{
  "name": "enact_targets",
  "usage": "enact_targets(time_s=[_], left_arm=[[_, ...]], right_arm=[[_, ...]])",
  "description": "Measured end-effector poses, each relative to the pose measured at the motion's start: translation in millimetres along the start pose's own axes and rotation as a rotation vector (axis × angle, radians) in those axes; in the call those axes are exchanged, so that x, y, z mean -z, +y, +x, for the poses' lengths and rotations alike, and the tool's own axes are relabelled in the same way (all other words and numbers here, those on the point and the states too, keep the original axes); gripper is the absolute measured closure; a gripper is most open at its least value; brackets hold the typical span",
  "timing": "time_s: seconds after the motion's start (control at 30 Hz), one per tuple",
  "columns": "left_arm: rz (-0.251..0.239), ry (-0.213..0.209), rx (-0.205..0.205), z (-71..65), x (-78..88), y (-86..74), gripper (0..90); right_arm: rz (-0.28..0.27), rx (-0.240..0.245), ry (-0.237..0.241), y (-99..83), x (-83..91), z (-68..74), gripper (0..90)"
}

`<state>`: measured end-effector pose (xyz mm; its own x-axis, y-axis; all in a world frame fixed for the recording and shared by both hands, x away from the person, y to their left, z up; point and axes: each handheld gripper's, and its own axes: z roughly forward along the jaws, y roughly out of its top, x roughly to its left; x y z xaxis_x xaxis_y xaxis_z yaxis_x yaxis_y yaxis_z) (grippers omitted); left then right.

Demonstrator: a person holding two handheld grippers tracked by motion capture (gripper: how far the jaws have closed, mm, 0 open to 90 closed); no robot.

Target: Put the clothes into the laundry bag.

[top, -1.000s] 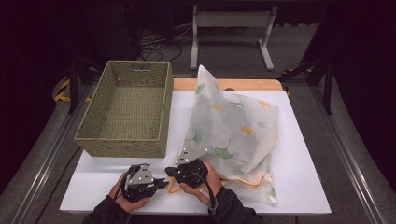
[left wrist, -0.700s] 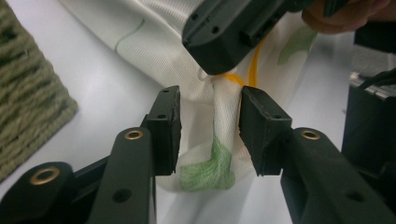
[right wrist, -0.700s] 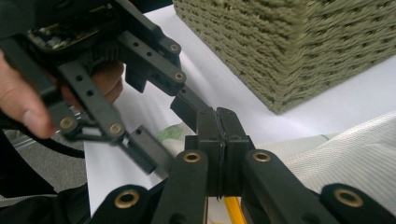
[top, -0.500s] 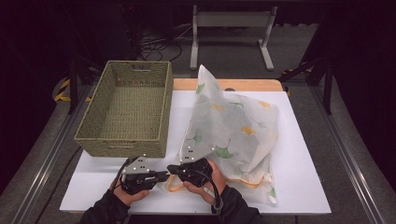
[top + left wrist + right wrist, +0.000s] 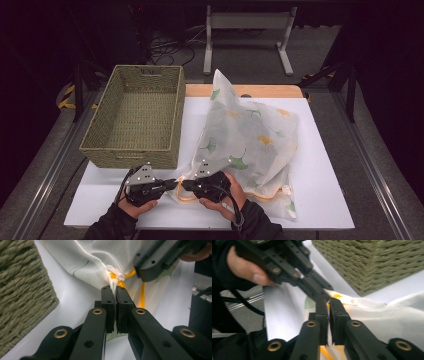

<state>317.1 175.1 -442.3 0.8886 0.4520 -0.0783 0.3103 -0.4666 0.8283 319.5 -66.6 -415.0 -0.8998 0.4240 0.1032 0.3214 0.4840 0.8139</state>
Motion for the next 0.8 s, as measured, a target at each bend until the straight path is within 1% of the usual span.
enact_targets(time_s=[0.03,0.07,0.1,0.13,0.17,0.2,0.23,0.3,0.37,0.4,0.43,0.47,0.5,0.53,0.57,0.6,0.63,0.7,0.73,0.77,0.8], left_arm=[[-0.001,-0.001,0.000,-1.5,-0.5,0.1,86.4],[-0.001,-0.001,0.000,-1.5,-0.5,0.1,86.4],[0.005,-0.004,-0.009,-2.5,-1.3,0.5,86.4],[0.010,-0.014,-0.009,-3.6,-2.9,0.3,86.4],[0.013,-0.020,-0.011,-4.2,-4.1,0.2,86.4],[0.018,-0.025,-0.016,-5.7,-5.8,0.0,86.3],[0.029,-0.019,-0.027,-7.3,-7.3,0.0,86.3],[0.037,-0.019,-0.036,-9.8,-8.4,-0.2,86.3],[0.040,-0.011,-0.038,-9.8,-8.1,-0.1,86.3],[0.031,-0.014,-0.026,-9.0,-7.4,-0.3,86.3],[0.031,-0.011,-0.024,-8.4,-6.4,-0.2,86.3],[0.036,-0.011,-0.030,-8.6,-6.3,-0.4,86.4],[0.045,-0.004,-0.039,-9.9,-6.7,-1.1,86.4],[0.046,0.007,-0.045,-9.9,-6.5,-1.3,86.3],[0.046,0.007,-0.045,-9.9,-6.5,-1.3,86.3],[0.042,0.018,-0.041,-8.8,-5.2,-1.3,86.3],[0.032,0.025,-0.027,-6.7,-2.7,-1.3,86.3],[0.015,0.034,-0.007,-3.3,0.2,-1.5,86.3],[0.014,0.037,-0.005,-3.1,0.7,-1.4,86.3],[0.010,0.030,0.000,-3.5,0.9,-1.4,86.3],[0.008,0.021,-0.008,-4.3,1.0,-1.5,86.3]], right_arm=[[-0.009,0.001,-0.014,0.9,1.3,-0.2,79.9],[-0.017,-0.001,-0.017,1.7,2.3,-0.1,79.6],[-0.017,-0.001,-0.017,1.7,2.3,-0.1,79.6],[-0.039,-0.002,-0.028,3.4,4.2,0.1,77.6],[-0.075,-0.028,-0.047,5.8,4.8,-0.4,72.2],[-0.083,-0.035,-0.046,6.5,3.7,-0.9,72.2],[-0.083,-0.035,-0.046,6.5,3.7,-0.9,72.2],[-0.074,-0.040,-0.046,6.2,-0.5,-2.4,69.9],[-0.059,-0.061,-0.037,4.1,-5.9,-4.3,69.9],[-0.053,-0.065,-0.039,3.3,-8.1,-4.8,70.5],[-0.044,-0.066,-0.031,2.3,-10.0,-5.2,73.6],[-0.030,-0.057,-0.023,1.4,-11.1,-4.4,75.2],[-0.020,-0.051,-0.024,1.0,-11.4,-4.2,77.5],[-0.011,-0.054,-0.016,0.4,-10.1,-4.9,82.5],[-0.011,-0.054,-0.016,0.4,-10.1,-4.9,82.5],[0.002,-0.053,-0.021,0.0,-8.5,-5.2,84.0],[0.014,-0.051,-0.024,-0.7,-7.3,-5.6,84.1],[0.008,-0.058,-0.007,-1.3,-3.9,-6.7,86.0],[0.009,-0.049,0.003,-0.3,-1.6,-5.7,86.2],[0.006,-0.048,0.005,0.5,0.1,-5.1,85.8],[0.002,-0.048,0.003,1.1,1.7,-5.1,83.5]])
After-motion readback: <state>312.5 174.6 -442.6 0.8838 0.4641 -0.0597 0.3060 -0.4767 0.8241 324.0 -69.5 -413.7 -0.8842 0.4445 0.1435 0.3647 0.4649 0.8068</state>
